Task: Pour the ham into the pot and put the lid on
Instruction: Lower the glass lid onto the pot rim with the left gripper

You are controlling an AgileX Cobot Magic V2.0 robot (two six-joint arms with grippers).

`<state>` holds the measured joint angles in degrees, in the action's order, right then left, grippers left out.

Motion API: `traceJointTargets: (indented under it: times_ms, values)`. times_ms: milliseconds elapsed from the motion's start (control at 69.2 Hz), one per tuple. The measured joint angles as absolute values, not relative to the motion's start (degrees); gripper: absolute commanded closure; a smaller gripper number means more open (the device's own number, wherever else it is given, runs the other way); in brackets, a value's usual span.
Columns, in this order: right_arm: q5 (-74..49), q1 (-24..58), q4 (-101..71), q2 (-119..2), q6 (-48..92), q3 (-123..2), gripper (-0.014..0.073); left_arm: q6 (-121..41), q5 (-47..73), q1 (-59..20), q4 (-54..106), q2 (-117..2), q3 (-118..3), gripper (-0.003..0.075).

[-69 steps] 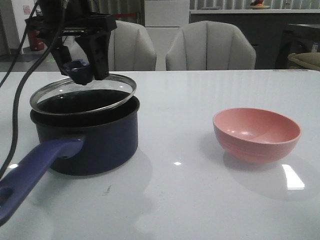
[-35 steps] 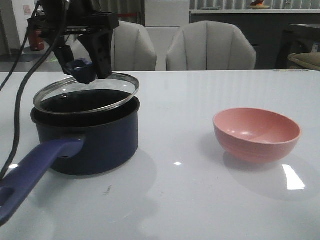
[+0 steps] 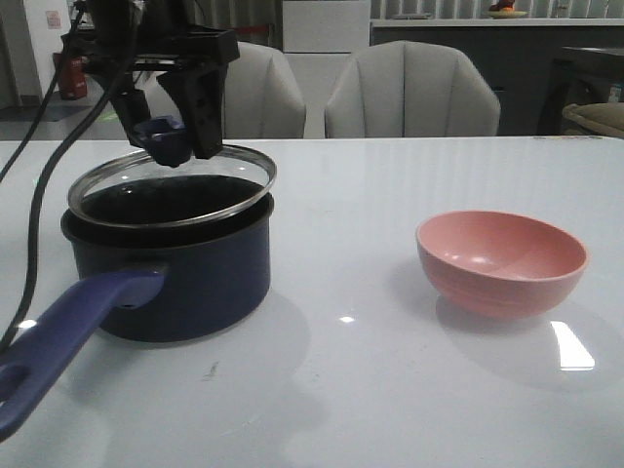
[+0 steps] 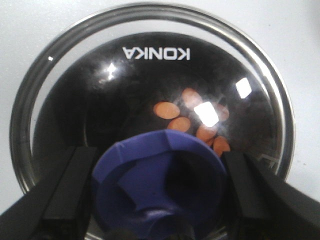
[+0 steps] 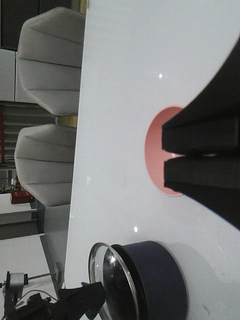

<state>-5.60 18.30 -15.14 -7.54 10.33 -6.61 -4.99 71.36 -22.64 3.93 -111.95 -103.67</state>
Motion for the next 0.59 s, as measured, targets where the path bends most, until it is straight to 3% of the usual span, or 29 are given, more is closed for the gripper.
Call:
traceJointTargets:
  times_ms: [593]
  values:
    - [-5.60,18.30,-15.14,-7.54,10.33,-6.61,0.0433,-4.99,71.36,-22.86,2.65,-110.63,-100.81,0.0385]
